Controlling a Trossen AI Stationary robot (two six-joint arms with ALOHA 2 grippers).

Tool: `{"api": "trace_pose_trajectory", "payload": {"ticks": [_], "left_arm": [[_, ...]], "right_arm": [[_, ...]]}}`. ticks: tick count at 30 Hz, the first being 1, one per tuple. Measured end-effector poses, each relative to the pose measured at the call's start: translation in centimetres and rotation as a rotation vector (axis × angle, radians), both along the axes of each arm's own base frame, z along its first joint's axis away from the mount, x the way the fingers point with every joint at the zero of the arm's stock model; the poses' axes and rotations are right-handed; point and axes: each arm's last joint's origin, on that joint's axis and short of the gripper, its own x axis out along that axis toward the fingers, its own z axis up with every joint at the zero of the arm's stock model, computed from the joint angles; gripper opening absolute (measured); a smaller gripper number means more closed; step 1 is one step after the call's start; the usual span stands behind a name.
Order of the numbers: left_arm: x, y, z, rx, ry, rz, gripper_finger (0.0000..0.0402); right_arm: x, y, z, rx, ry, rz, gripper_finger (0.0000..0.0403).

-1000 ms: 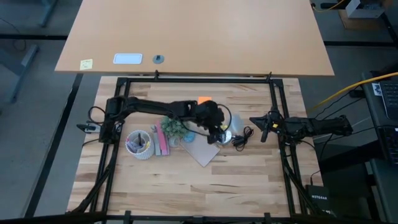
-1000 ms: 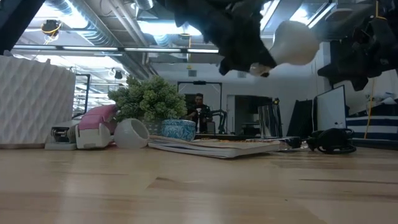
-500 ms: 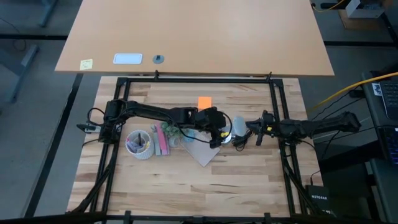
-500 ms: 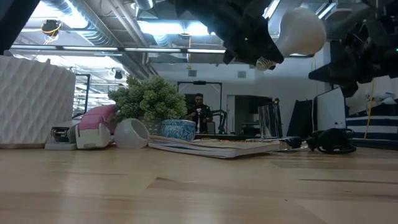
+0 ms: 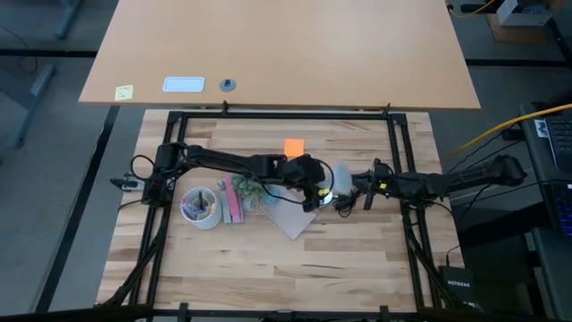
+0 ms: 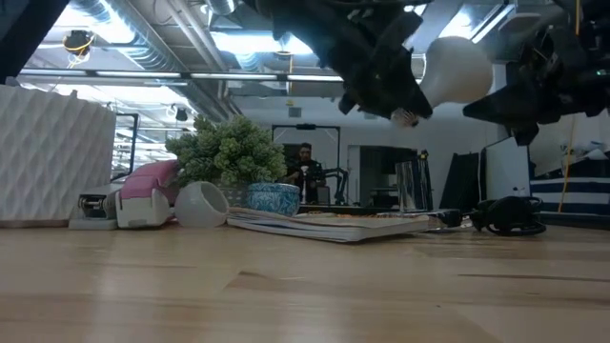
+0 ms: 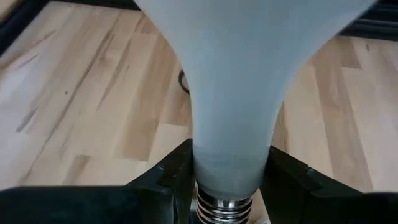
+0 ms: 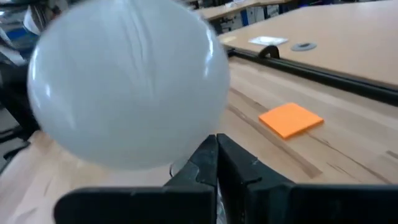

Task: Screw lightbulb
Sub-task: Insert the lightbulb into the silver lamp socket

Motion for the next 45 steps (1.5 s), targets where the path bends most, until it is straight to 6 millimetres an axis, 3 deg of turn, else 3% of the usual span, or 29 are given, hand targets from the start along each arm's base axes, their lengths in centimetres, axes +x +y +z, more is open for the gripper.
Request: {"api": "trace_pose_trajectory", "payload": {"ticks": [14, 35, 45], "left_arm": [[0.8, 0.1, -2.2, -0.004, 0.025, -0.023, 0.0138], [0.6, 2.3, -2.5, 0.057, 0.062, -0.012, 0.0138], [0.4, 2.2, -2.7, 0.052, 0.094, -0.012, 0.0138]], "right_arm": [[0.8, 0.2, 0.1, 0.013, -0.027, 0.034, 0.0005], [3.4, 0.6, -0.1, 0.011, 0.097, -0.005, 0.0005], [3.7, 0.6, -0.2, -0.018, 0.131, -0.017, 0.0005]]}}
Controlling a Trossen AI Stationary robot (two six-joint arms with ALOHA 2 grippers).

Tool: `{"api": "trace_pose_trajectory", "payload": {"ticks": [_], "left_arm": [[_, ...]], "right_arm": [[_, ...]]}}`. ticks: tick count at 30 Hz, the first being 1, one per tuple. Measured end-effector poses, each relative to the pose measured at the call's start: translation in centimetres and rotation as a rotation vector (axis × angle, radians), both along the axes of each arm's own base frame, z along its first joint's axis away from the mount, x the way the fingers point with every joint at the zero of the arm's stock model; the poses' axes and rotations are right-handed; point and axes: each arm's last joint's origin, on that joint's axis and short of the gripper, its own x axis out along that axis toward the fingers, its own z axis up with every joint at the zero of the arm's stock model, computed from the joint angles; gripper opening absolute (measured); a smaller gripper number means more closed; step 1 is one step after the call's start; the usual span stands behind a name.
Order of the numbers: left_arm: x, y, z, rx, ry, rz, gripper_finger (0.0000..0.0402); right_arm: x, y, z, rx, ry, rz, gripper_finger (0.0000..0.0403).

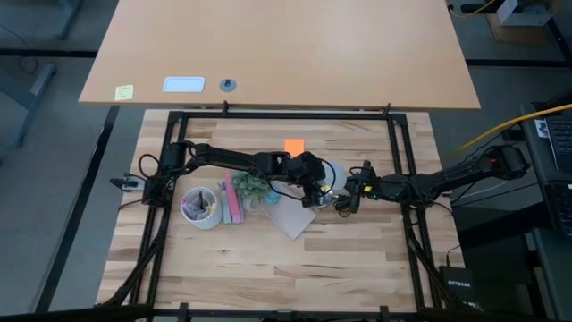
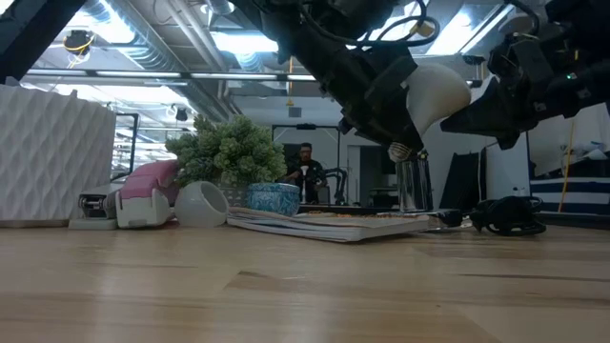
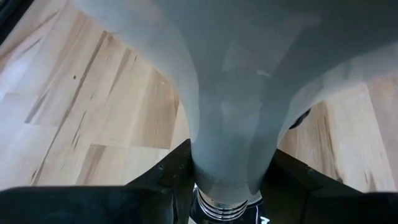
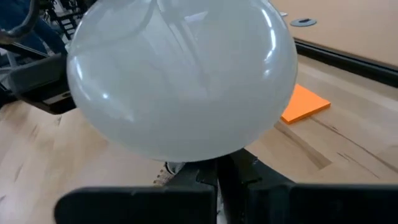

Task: Screw lightbulb
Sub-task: Insert the lightbulb into the silver lamp socket

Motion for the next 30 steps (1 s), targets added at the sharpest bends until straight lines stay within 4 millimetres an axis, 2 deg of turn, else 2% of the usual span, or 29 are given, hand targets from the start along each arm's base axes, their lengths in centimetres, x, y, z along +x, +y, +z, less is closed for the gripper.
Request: {"api": "trace_pose_trajectory", "payload": {"ticks": [4, 17, 25, 30], "left_arm": [[-0.3, 0.0, 0.3, -0.012, 0.007, 0.012, 0.0138], [-2.2, -0.2, 4.3, -0.067, -0.014, 0.062, 0.0138], [-4.2, 0.0, 7.8, -0.041, -0.035, 0.053, 0.0138], [-6.7, 0.2, 11.0, -0.026, -0.037, 0.062, 0.0138]], "right_arm": [[0.0, -0.1, 0.0, -0.016, 0.001, -0.029, 0.0005], [-0.1, -0.2, 0.0, -0.027, 0.007, -0.068, 0.0005], [-0.1, -0.2, 0.0, -0.028, 0.011, -0.067, 0.0005], [-0.1, -0.2, 0.0, -0.028, 0.011, -0.067, 0.0005]]}}
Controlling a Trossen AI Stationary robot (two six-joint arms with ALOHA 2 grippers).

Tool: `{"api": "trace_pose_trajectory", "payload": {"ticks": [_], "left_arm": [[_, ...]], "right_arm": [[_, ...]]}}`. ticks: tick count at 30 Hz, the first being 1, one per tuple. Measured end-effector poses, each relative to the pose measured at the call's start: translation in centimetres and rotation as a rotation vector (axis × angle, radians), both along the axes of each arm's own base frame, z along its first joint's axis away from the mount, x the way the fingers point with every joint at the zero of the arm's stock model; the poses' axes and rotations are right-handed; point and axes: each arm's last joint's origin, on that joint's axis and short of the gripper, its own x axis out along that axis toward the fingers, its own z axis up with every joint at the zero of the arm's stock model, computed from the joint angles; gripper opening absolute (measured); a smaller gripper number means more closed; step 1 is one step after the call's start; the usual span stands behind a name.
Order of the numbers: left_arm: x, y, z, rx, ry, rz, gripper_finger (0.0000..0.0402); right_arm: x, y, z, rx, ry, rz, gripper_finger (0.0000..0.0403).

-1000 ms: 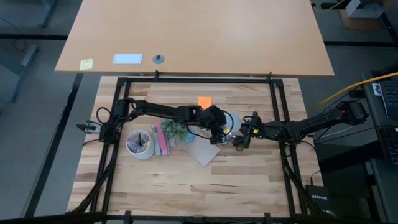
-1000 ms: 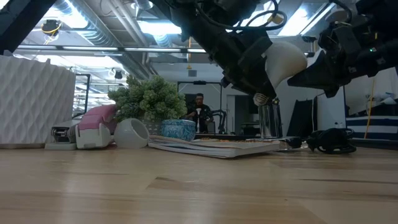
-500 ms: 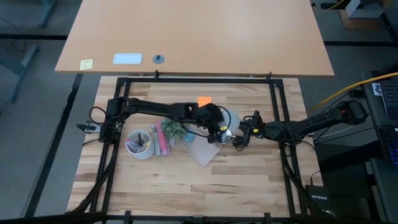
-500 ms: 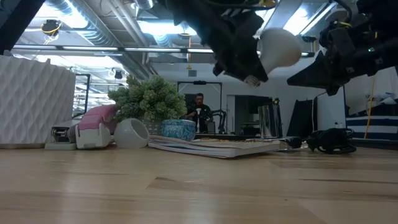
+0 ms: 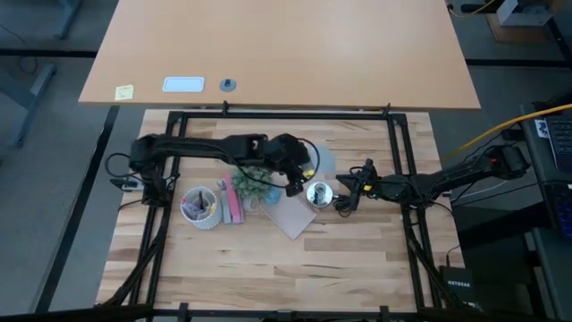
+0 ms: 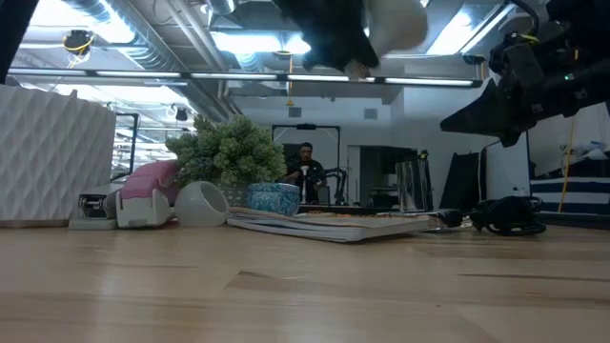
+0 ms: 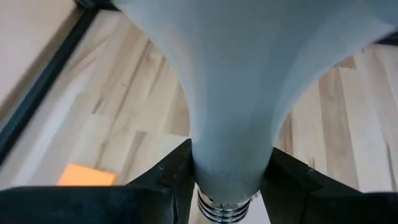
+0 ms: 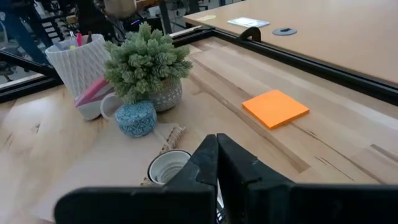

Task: Screw lightbulb
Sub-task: Insert the lightbulb into the silver lamp socket

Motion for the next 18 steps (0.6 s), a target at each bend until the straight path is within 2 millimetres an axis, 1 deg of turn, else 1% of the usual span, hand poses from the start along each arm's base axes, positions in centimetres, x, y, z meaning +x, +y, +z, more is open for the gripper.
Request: {"api": "trace_pose_trajectory", "payload": {"ticks": [3, 6, 9, 12, 18], "left_arm": [[-1.8, 0.2, 2.1, 0.012, -0.009, 0.022, 0.0138], [-3.5, 0.3, 4.3, 0.016, -0.057, 0.033, 0.0138], [-5.0, 0.2, 6.0, 0.021, -0.094, 0.035, 0.0138], [-6.5, 0.1, 6.9, 0.012, -0.075, 0.054, 0.0138], [-9.7, 0.2, 7.5, 0.034, 0.045, 0.235, 0.0138]], "right_arm": [[0.0, 0.0, 0.0, 0.0, 0.002, 0.0, 0.0005], [0.0, 0.0, 0.0, 0.002, 0.001, 0.008, 0.0005], [0.0, 0.1, 0.0, 0.006, 0.001, 0.02, 0.0005], [0.0, 0.1, 0.0, 0.01, 0.001, 0.036, 0.0005], [0.1, 0.1, 0.0, 0.015, -0.004, 0.049, 0.0005]]}}
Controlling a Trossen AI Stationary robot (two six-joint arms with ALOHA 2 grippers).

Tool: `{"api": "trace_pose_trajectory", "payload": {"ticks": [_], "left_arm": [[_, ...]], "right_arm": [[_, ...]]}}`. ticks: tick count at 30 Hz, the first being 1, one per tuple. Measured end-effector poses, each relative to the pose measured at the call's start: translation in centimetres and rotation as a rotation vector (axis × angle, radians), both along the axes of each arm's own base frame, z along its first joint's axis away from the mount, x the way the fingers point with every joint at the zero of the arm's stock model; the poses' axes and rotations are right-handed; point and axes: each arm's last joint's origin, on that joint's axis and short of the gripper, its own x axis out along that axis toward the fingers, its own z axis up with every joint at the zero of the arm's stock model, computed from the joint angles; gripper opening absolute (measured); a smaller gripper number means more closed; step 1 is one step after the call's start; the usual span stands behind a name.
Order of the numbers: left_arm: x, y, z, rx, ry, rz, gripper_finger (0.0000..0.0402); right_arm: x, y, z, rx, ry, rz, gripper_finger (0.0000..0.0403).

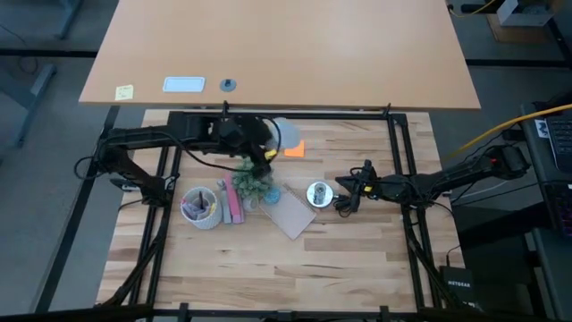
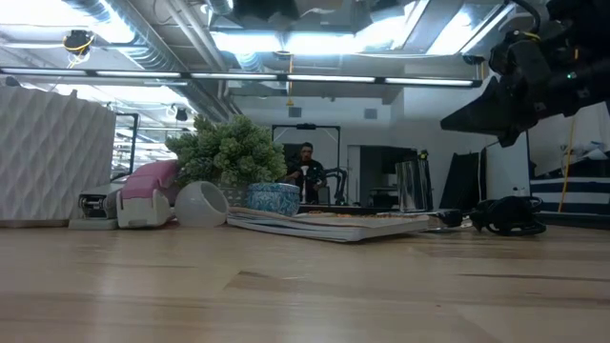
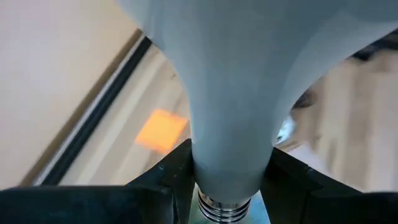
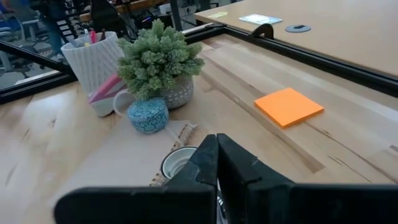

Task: Screw lightbulb
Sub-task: Insert the lightbulb into the silver lamp socket

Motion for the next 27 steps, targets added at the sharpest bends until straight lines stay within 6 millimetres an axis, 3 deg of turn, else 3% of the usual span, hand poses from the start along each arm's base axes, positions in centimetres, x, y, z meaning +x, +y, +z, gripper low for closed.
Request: {"api": "trace_pose_trajectory", "payload": {"ticks": [4, 9, 15, 19, 22, 27], "left_arm": [[-0.5, -0.6, -1.4, -0.011, 0.016, 0.022, 0.0138], [0.7, -1.8, -6.8, -0.032, -0.037, -0.01, 0.0138], [3.1, -3.2, -13.5, -0.106, -0.533, -0.193, 0.0138], [4.0, -3.2, -16.5, -0.126, -0.813, -0.217, 0.0138], [5.4, -2.9, -18.6, -0.121, -0.896, -0.203, 0.0138], [8.5, -2.4, -21.8, -0.147, -0.861, -0.198, 0.0138]], "right_arm": [[0.0, 0.0, 0.0, 0.0, 0.0, 0.0, 0.0005], [0.0, 0.0, 0.0, 0.0, 0.0, 0.001, 0.0005], [0.0, 0.0, 0.1, 0.002, -0.012, 0.0, 0.0005], [0.0, 0.0, 0.2, 0.003, -0.019, 0.0, 0.0005], [0.0, 0.0, 0.2, -0.002, -0.021, 0.001, 0.0005], [0.2, 0.0, 0.9, -0.039, -0.075, 0.01, 0.0005]]}}
